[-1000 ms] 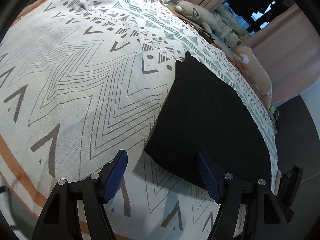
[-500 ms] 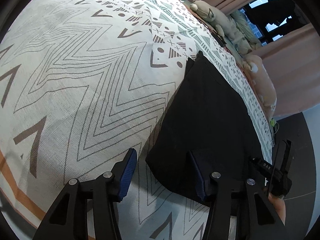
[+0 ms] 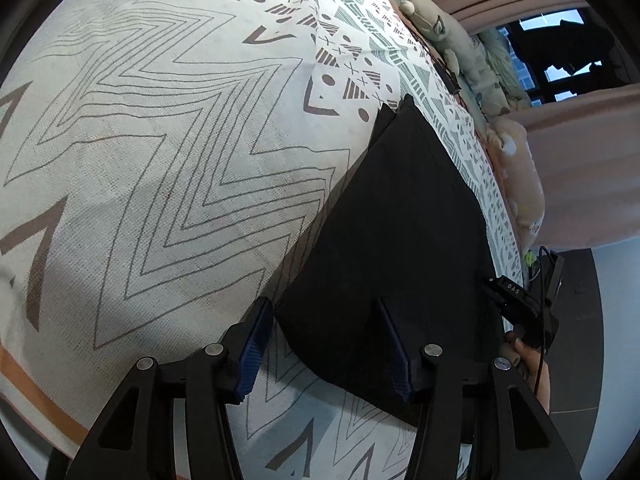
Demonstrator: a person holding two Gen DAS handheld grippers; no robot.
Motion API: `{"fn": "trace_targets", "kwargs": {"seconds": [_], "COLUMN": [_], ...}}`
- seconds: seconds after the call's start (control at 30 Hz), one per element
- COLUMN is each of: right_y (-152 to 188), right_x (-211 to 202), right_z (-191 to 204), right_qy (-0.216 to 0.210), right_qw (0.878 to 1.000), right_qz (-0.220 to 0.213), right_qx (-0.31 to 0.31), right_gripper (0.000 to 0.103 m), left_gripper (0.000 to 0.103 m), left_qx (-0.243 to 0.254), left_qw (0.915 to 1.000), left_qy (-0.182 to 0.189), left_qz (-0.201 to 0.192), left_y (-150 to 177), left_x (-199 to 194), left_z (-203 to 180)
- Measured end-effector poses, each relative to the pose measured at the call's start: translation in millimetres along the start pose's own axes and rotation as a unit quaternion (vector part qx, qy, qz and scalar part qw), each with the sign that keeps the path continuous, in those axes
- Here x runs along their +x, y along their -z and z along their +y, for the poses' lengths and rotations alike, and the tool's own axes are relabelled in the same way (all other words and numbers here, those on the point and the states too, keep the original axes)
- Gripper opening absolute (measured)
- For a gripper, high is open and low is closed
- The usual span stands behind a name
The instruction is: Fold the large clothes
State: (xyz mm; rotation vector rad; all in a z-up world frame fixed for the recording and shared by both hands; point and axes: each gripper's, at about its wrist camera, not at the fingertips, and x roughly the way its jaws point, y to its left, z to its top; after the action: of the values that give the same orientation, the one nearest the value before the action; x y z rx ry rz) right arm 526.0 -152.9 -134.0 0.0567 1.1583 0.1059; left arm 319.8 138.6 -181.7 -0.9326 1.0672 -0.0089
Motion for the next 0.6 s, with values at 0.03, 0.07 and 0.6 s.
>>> {"fn": "trace_targets", "kwargs": {"seconds": [0.03, 0.07, 0.6], "right_y": [-1, -2, 29], "right_x": [0, -1, -65], "right_z": [-1, -3, -23], "right_qy": [-0.002, -0.007, -0.098], "right_qw": [1.0, 1.0, 0.995], "right_qz": [0.001, 0.001, -0.019], "right_qx": [0.001, 0.004, 0.016], "right_gripper": [0.037, 0.037, 0.037], "left_gripper": [0.054, 0.054, 0.053], "left_qx": [-0.005, -0.006, 0.008], "left_qw": [1.0, 0.9999, 0.9998], "left_qy": [0.005, 0.01, 0.01], "left_qz": [0.002, 0.002, -0.017], "left_y": [-2, -3, 5], "left_x": [2, 5, 8], "left_z": [0, -2, -11]}}
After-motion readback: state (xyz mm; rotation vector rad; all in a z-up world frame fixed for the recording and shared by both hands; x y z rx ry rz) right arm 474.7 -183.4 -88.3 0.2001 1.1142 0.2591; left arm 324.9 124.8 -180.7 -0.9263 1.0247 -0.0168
